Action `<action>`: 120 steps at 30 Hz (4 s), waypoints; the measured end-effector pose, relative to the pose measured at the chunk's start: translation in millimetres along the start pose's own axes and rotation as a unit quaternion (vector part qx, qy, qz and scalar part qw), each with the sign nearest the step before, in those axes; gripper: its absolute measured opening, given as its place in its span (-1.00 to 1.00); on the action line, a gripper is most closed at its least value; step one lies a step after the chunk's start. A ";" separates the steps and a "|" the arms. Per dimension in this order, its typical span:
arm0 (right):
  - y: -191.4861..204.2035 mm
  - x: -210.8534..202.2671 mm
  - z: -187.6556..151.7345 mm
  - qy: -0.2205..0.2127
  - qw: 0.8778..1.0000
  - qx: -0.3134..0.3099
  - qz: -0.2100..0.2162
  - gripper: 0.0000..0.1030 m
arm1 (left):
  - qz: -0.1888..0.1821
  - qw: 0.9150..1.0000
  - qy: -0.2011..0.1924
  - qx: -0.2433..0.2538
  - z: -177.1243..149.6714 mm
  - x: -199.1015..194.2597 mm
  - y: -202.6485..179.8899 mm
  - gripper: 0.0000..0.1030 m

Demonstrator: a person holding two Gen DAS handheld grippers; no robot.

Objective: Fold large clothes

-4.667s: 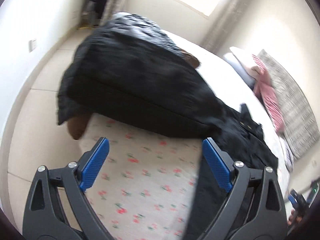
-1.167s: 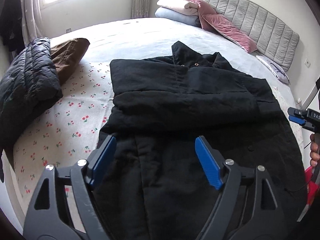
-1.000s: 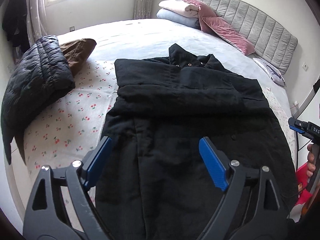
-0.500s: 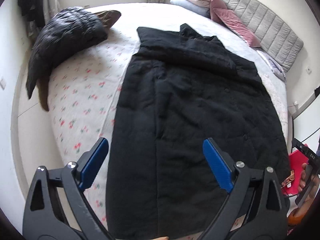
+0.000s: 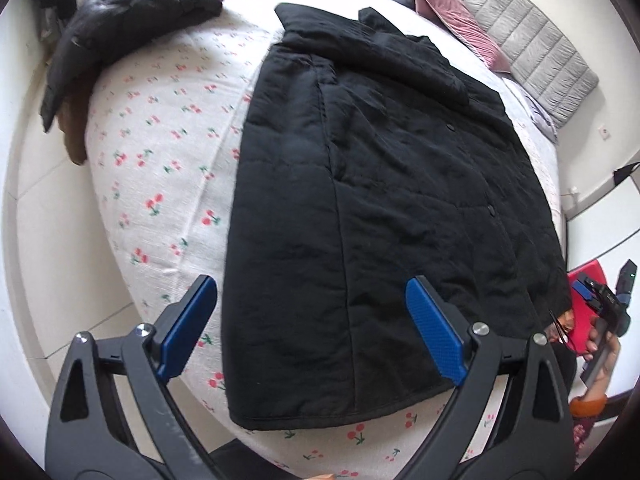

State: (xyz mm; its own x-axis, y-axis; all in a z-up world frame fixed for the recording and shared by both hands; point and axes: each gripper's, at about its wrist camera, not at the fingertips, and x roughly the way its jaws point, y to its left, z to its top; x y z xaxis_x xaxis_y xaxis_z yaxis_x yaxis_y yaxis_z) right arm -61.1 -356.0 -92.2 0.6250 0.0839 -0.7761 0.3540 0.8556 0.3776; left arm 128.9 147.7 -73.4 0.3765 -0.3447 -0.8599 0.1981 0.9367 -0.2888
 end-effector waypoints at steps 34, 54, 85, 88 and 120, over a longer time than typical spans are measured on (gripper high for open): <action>-43.5 36.4 0.5 0.037 0.994 0.091 0.055 0.61 | -0.191 0.980 0.045 -0.042 -21.0 23.8 27.9 0.74; -14.7 41.1 -6.8 0.056 0.993 0.063 0.078 0.24 | -0.187 0.980 0.058 -0.031 -23.3 35.7 9.6 -0.01; 59.4 -148.8 3.1 -0.187 0.954 -0.049 0.231 -0.73 | -0.262 0.934 -0.241 0.014 -18.8 -182.2 -24.0 -0.69; 63.5 -187.2 4.4 -0.229 0.939 -0.061 0.249 -0.73 | -0.280 0.919 -0.276 0.036 -26.5 -218.3 -26.5 -0.69; 59.6 130.2 174.6 -0.088 0.993 0.040 0.071 -0.63 | -0.084 0.989 -0.118 -0.027 184.2 73.9 -12.0 -0.50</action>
State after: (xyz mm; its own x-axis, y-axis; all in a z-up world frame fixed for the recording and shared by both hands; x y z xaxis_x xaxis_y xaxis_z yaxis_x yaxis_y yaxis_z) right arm 162.8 -383.2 -82.5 0.7818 0.1034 -0.6150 0.3042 0.7977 0.5208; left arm 321.0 99.6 -55.9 0.5438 -0.4948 -0.6778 0.2293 0.8645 -0.4472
